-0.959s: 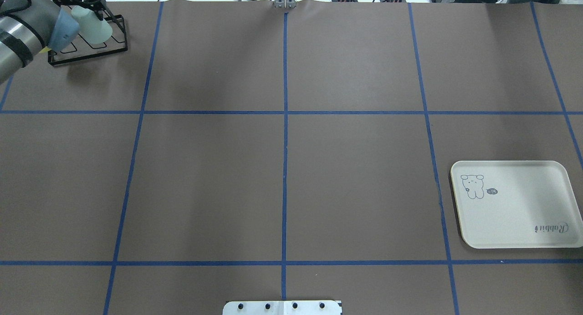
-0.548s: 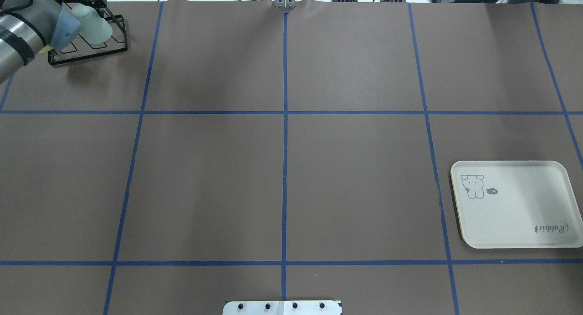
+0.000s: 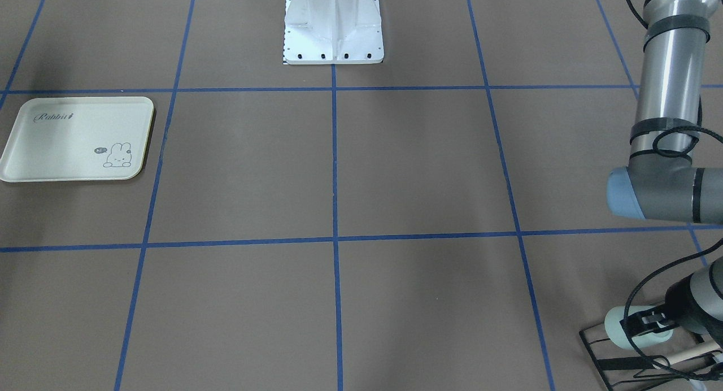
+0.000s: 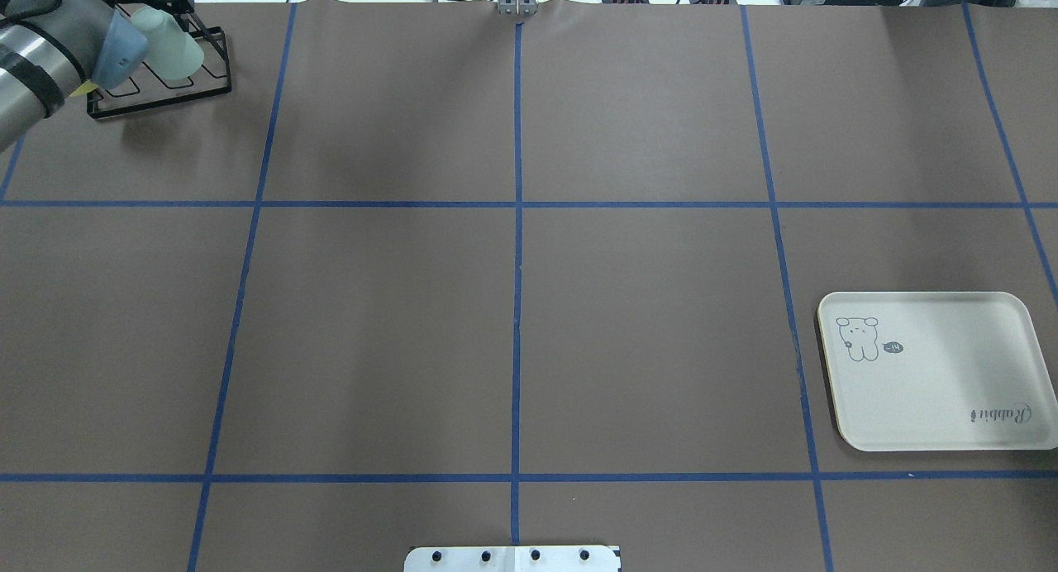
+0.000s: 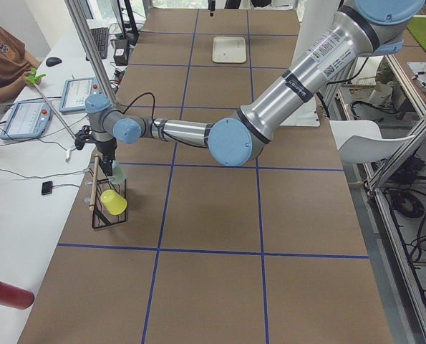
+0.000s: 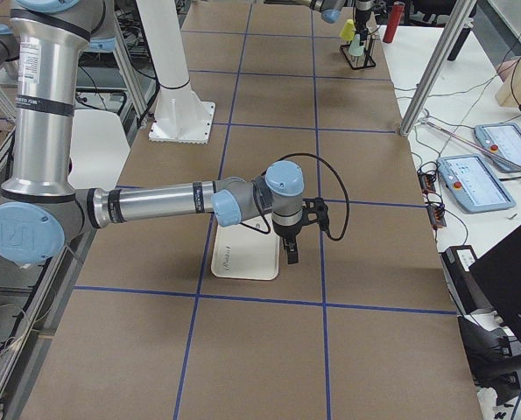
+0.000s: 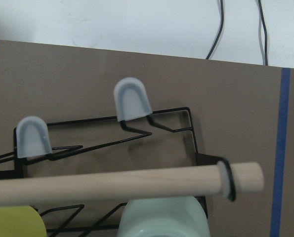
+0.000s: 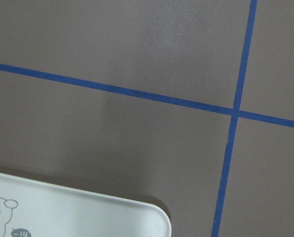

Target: Left arm grabs green cup and hands to right arm on tray

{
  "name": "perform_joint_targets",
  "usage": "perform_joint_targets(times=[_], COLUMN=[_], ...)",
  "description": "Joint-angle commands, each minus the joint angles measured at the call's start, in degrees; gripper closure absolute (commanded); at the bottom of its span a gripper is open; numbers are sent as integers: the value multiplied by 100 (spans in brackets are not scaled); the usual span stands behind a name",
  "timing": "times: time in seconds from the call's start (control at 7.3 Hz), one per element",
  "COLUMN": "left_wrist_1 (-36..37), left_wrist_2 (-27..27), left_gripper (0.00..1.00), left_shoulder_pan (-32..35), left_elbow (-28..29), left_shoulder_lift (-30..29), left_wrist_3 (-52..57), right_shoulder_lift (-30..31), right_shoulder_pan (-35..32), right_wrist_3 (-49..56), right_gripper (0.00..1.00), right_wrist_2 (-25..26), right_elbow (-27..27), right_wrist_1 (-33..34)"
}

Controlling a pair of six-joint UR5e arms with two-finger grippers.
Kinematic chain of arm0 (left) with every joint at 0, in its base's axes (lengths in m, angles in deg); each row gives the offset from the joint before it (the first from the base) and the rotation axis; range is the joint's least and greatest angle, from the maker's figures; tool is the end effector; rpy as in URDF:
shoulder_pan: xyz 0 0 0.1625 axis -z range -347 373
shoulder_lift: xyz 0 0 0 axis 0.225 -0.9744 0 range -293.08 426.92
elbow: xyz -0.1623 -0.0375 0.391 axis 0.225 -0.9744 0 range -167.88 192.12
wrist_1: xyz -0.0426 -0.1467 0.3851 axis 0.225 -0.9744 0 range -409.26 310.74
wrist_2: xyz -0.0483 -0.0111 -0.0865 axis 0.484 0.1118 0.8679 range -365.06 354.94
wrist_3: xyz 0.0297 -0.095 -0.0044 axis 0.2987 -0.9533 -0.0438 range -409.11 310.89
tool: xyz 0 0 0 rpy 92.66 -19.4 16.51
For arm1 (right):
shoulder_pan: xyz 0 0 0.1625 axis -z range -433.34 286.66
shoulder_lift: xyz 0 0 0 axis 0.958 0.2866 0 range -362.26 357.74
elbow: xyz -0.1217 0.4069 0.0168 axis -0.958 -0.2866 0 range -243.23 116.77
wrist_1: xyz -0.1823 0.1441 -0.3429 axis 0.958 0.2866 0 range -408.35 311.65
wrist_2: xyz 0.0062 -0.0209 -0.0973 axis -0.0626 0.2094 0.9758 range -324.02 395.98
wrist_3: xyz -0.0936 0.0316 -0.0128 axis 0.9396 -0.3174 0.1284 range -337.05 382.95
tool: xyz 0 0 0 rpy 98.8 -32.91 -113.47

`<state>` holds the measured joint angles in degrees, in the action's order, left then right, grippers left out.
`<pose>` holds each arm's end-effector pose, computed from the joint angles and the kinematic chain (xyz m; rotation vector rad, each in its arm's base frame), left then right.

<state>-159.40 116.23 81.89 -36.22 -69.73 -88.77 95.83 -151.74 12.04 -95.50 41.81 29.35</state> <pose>0.2215 -0.8002 0.4547 0.0972 0.6804 -0.1912 -0.0241 -0.4526 0.5734 0.1752 -0.7661 -0.1331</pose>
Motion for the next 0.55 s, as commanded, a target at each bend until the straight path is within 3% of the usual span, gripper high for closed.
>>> perform_joint_targets(times=[0.0,0.14,0.27,0.41], left_wrist_1=[27,28,28,28], left_wrist_2=[9,17,18,18], left_gripper=[13,14,29,56], left_shoulder_pan=[-16,-16,-16,-16], left_elbow=[0,0,-8,-26], left_shoulder_lift=[16,7,7,16], left_wrist_3=[-15,-163,-226,-287], right_shoulder_lift=[0,0,0,0], right_shoulder_pan=[0,0,0,0], right_wrist_3=[-7,-7,-7,-16], right_gripper=[0,0,0,0], right_wrist_2=[0,-9,0,-9], right_elbow=[17,17,25,25], right_wrist_1=[0,0,0,0])
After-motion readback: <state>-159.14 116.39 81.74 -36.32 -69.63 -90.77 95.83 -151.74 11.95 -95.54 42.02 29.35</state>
